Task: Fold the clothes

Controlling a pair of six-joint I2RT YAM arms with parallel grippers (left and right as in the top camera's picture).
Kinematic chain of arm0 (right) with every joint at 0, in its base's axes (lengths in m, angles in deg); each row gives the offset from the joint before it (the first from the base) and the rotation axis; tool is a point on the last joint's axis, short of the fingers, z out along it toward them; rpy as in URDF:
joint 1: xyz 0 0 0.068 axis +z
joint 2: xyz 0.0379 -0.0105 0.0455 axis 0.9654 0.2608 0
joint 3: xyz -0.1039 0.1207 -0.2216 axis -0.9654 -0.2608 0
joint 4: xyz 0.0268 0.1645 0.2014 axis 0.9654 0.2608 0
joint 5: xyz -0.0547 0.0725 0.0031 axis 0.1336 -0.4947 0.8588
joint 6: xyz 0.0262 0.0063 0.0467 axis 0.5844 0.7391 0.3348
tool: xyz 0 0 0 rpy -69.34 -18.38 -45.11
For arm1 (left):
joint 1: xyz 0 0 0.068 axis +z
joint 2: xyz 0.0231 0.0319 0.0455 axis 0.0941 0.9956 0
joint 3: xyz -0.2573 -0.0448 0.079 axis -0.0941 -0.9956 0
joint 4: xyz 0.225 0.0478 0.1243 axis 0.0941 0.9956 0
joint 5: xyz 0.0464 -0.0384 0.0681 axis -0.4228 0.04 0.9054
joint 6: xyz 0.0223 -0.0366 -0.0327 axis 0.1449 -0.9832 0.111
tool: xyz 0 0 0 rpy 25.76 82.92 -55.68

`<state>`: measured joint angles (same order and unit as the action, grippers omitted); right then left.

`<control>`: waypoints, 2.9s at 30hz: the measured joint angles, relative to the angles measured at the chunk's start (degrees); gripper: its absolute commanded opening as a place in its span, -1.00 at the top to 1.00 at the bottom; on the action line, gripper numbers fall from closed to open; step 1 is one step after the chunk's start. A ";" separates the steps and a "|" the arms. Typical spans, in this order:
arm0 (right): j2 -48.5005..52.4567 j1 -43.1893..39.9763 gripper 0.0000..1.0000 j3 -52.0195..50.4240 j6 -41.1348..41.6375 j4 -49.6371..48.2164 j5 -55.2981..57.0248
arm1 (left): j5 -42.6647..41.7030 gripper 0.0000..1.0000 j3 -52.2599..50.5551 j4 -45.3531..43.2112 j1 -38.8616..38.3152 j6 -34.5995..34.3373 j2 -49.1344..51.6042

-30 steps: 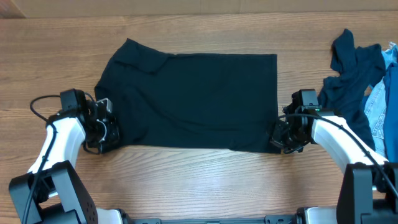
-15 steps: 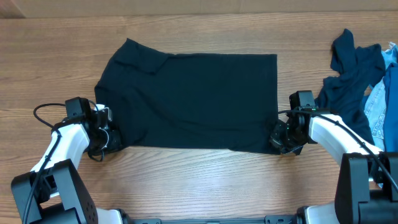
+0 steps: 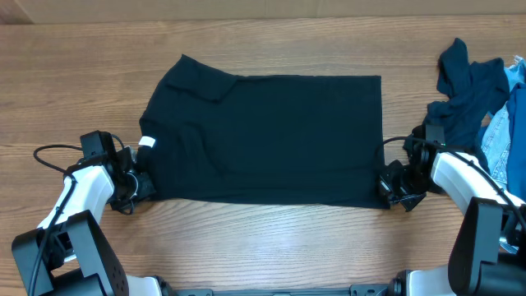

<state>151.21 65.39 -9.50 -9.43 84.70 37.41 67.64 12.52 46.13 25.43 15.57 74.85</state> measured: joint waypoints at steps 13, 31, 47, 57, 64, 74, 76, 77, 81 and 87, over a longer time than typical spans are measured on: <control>-2.34 -1.33 0.21 0.85 -13.53 0.33 -0.70 | -4.11 0.77 7.06 2.40 -0.63 1.64 0.55; -14.82 8.15 0.24 0.85 -19.80 4.46 -4.70 | -6.03 0.92 13.84 -10.78 -19.61 14.56 13.90; -1.73 8.20 0.26 -0.15 -12.37 0.24 1.95 | -7.58 0.92 16.33 -15.50 -19.23 7.28 17.27; -2.01 8.46 0.24 0.81 -8.35 5.01 7.63 | -7.63 0.90 16.52 -14.73 -18.67 7.26 17.27; -13.68 8.46 -0.25 5.53 -17.81 3.89 2.12 | -4.07 0.39 22.45 2.78 -17.35 7.06 17.14; -17.11 8.46 -0.83 17.84 -21.75 9.55 -3.93 | -7.98 -0.53 31.78 6.56 -17.27 6.47 -2.29; -16.20 8.35 -0.83 21.66 -21.92 9.99 -4.37 | -9.16 -0.47 32.11 3.82 -17.31 4.04 -2.19; -15.34 8.02 -0.83 24.41 -21.88 10.82 -4.57 | -9.97 -0.46 32.37 2.36 -17.42 2.16 -2.03; -9.01 7.08 -0.83 33.70 -21.70 16.59 -4.63 | -11.08 -0.44 34.95 2.95 -19.32 -0.83 0.13; 8.41 6.82 -0.87 52.35 -21.77 20.79 -4.79 | -8.04 -0.47 45.92 10.03 -23.82 -0.35 6.43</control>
<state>159.62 72.21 42.85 -31.20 105.48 32.62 59.60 58.44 56.16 1.61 15.22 81.28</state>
